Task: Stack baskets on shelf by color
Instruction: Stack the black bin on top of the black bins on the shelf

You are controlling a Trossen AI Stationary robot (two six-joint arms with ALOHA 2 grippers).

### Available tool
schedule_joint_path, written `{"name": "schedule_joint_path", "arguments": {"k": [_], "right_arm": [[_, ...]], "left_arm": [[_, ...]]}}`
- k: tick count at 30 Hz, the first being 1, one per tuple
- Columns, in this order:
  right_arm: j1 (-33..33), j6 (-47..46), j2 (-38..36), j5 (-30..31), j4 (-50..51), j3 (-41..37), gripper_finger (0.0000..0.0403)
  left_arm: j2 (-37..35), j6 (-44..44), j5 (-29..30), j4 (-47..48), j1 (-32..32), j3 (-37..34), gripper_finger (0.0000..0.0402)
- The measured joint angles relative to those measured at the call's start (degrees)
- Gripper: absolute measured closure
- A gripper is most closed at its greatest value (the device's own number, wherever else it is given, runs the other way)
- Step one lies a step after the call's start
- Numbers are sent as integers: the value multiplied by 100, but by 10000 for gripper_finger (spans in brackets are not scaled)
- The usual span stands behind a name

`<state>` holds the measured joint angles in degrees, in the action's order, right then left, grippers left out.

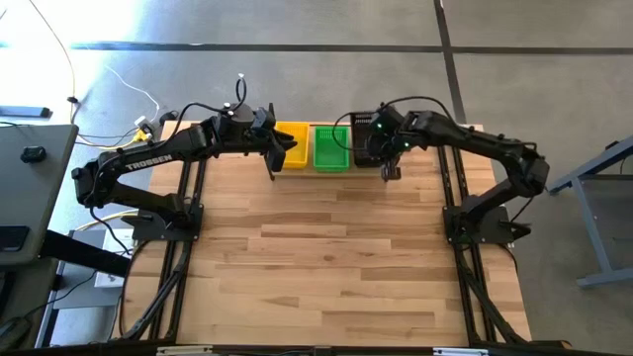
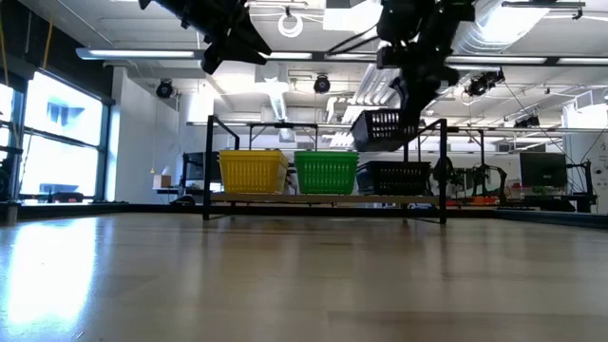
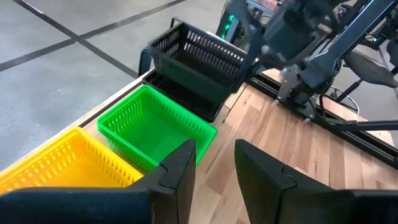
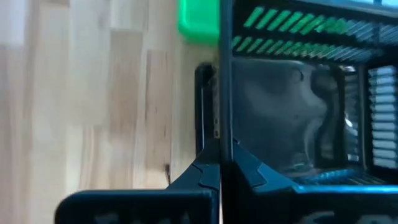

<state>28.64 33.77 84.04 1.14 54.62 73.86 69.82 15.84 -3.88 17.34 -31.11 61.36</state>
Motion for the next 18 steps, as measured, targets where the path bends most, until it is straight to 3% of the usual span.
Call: {"name": "schedule_joint_path", "arguments": {"k": [8, 18], "right_arm": [[0, 185, -14, 228, -451, -520, 403], [0, 108, 36, 217, -630, -540, 403]], "left_arm": [[0, 0, 0, -1, 0, 1, 300], [0, 0, 0, -2, 0, 0, 300]]}}
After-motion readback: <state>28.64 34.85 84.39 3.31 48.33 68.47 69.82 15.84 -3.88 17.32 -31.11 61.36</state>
